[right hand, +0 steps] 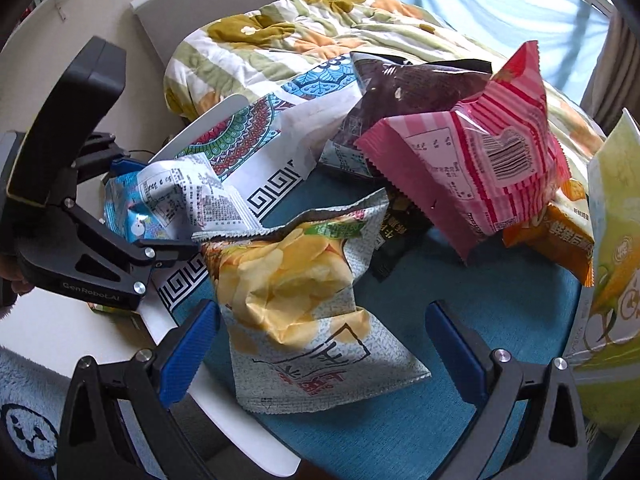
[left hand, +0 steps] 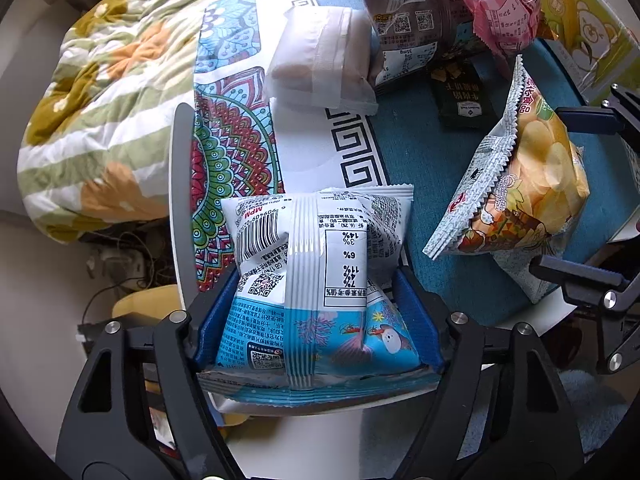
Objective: Organize snacks
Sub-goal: 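Grasp the blue-white bag with the left tool while the right tool approaches the yellow chip bag, then close the right tool on the yellow potato chip bag, then lift the blue-white bag with the left tool while the right tool carries the chip bag over the box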
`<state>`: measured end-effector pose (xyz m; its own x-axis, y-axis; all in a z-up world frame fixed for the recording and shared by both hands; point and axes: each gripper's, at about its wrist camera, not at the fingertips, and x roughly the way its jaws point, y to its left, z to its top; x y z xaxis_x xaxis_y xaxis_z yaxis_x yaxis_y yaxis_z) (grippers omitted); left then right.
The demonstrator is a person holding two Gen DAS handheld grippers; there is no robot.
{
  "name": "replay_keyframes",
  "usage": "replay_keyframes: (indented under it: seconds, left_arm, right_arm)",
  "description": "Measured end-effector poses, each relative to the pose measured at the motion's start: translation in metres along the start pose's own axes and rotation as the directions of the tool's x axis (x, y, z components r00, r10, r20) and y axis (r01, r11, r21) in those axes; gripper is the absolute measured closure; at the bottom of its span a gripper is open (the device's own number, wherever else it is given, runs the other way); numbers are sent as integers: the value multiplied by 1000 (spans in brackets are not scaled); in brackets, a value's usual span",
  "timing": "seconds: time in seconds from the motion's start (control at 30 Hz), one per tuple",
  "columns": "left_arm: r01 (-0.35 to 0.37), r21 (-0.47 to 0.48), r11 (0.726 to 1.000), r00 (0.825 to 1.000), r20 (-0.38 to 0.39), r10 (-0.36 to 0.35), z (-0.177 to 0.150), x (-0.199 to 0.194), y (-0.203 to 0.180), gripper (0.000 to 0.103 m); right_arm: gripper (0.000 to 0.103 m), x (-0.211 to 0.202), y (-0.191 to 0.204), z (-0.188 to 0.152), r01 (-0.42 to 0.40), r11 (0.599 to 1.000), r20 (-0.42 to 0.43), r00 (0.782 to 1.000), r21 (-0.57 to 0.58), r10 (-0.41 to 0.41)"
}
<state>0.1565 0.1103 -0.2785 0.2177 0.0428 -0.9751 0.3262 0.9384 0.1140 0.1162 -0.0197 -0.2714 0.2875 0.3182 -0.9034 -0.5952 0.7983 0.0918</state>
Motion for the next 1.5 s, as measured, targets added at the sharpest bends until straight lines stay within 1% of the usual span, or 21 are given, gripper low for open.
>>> replay_keyframes:
  seconds: [0.2,0.33,0.37,0.4,0.47,0.5,0.53,0.67,0.73,0.8,0.97,1.07,1.2,1.27,1.37,1.5]
  left_arm:
    - [23,-44,999,1000,5,-22,-3,-3,5,32]
    - [34,-75,997,999,16,-33,-7,-4,8,32]
    - [36,-80,996,999,18,-34,-7,-4,8,32]
    - [37,-84,996,999,19,-36,-8,-4,9,32]
    - [37,-94,995,999,22,-35,-8,-4,10,32]
    - [40,-100,994,999,21,-38,-9,-4,11,32]
    - [43,-105,994,999,23,-41,-9,-5,10,32]
    - [44,-110,993,999,30,-41,-9,-7,9,32]
    - [40,-110,993,999,35,-36,-10,-10,8,32]
    - [43,-113,993,998,44,-38,-12,-14,9,32]
    - [62,-125,990,996,72,-53,-14,-29,12,32]
    - [68,-125,990,993,108,-55,-14,-46,12,32]
    - [72,-107,992,984,170,-53,-9,-76,10,32]
    - [78,-93,993,976,209,-57,-3,-93,9,32]
    - [86,-59,995,960,272,-67,9,-118,2,32]
    - [91,-21,996,935,346,-78,35,-149,-14,32]
  right_arm:
    - [1,8,7,1,-27,999,-14,1000,-46,26]
    - [1,15,9,5,-16,998,-22,1000,-67,15]
    - [4,17,8,5,-22,997,-24,1000,-69,20]
    - [10,19,9,5,-29,997,-31,999,-69,27]
    - [18,24,9,5,-38,996,-50,998,-74,35]
    - [19,25,10,5,-46,996,-52,998,-79,42]
    - [21,25,11,6,-45,995,-47,998,-87,41]
    - [37,22,14,5,-59,994,-40,998,-93,56]
    - [40,21,16,4,-52,994,-36,998,-97,49]
    - [45,19,16,3,-48,995,-30,999,-92,45]
    - [45,6,11,1,-21,999,0,1000,-38,21]
    - [45,-10,8,0,-2,1000,26,1000,-5,2]
    - [46,-39,5,0,19,999,60,998,51,-22]
    - [46,-57,1,0,33,996,84,996,89,-40]
    - [46,-85,-7,-1,54,986,120,990,158,-73]
    - [46,-121,-23,-2,92,964,156,979,248,-134]
